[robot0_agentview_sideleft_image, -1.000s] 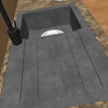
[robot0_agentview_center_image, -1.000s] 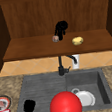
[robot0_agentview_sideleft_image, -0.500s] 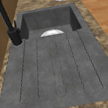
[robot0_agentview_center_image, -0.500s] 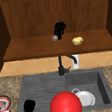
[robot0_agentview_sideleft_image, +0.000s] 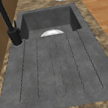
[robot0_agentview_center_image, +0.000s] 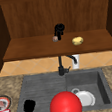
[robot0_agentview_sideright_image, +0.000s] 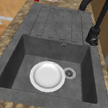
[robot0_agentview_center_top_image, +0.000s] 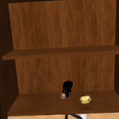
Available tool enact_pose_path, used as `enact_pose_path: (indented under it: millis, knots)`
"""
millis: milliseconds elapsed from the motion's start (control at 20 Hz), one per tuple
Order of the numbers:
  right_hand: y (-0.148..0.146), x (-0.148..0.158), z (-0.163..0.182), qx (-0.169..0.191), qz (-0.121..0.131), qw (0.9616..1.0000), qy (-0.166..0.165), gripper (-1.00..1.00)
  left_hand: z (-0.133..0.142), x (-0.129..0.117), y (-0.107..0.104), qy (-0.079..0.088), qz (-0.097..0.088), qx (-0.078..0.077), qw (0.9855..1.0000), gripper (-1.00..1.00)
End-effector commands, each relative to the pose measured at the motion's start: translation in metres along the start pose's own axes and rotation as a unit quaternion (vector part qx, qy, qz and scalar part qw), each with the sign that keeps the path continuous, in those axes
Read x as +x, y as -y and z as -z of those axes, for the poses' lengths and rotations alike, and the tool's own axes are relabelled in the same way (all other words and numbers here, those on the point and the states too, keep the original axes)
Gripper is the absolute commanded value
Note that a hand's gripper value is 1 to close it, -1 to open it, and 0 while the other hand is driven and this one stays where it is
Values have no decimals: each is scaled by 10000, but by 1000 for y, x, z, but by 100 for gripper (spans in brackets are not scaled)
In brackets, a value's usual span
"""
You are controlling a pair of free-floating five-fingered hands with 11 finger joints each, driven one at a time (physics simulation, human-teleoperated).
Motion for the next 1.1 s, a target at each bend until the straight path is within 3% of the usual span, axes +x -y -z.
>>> enact_pose_path:
  millis: [0, 150, 350, 450, 600, 850, 1050]
  knots:
    - [4, -1, 35, -265, -363, 9987, -241, 100, 0, 0, 0, 0, 0, 0, 10000, 0]
    - [-3, 6, 53, -307, -530, 9974, -382, 100, 0, 0, 0, 0, 0, 0, 10000, 0]
    - [-31, 21, 62, -639, -816, 9929, -588, 100, 0, 0, 0, 0, 0, 0, 10000, 0]
    - [-43, 27, 67, -883, -935, 9893, -691, 100, 0, 0, 0, 0, 0, 0, 10000, 0]
    - [-64, 33, 59, -1137, -1316, 9808, -886, 100, 0, 0, 0, 0, 0, 0, 10000, 0]
    - [-72, 28, 63, -1698, -1480, 9685, -1062, 100, 0, 0, 0, 0, 0, 0, 10000, 0]
    - [-69, 25, 53, -1559, -1304, 9743, -975, 100, 0, 0, 0, 0, 0, 0, 10000, 0]
